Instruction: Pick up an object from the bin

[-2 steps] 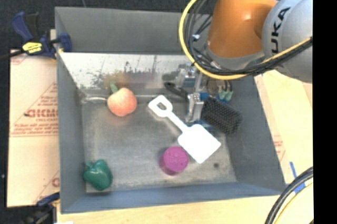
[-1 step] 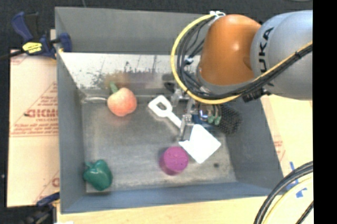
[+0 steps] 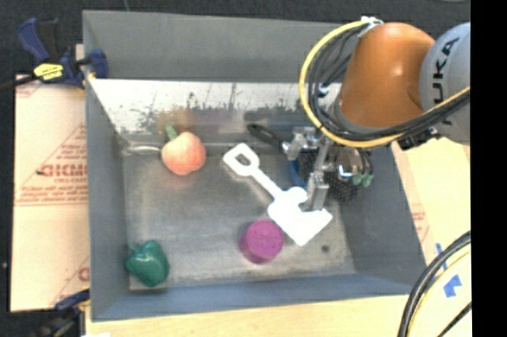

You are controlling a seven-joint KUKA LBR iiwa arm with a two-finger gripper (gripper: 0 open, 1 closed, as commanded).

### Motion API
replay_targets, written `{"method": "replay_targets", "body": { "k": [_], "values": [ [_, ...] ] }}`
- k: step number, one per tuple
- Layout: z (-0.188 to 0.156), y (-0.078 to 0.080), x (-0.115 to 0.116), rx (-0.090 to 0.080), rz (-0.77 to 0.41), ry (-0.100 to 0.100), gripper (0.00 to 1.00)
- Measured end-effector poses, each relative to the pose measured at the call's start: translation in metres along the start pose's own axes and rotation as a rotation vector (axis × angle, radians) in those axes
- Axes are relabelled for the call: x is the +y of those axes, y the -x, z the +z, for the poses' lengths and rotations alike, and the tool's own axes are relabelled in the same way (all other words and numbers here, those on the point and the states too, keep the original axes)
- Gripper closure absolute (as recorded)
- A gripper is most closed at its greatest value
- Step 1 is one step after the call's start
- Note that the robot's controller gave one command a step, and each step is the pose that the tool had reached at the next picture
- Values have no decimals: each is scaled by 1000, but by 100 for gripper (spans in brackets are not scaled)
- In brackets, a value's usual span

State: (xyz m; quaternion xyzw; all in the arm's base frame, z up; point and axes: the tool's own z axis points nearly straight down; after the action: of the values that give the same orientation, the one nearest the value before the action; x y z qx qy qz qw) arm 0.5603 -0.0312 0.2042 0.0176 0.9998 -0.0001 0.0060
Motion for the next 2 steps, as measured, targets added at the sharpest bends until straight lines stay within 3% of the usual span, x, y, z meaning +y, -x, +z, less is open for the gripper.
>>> {"method": "replay_targets", "body": {
  "k": [1,2],
  "values": [
    [14,8,49,3,98,6,0],
    [26,-17,13,-3,61,-1,0]
  ]
}}
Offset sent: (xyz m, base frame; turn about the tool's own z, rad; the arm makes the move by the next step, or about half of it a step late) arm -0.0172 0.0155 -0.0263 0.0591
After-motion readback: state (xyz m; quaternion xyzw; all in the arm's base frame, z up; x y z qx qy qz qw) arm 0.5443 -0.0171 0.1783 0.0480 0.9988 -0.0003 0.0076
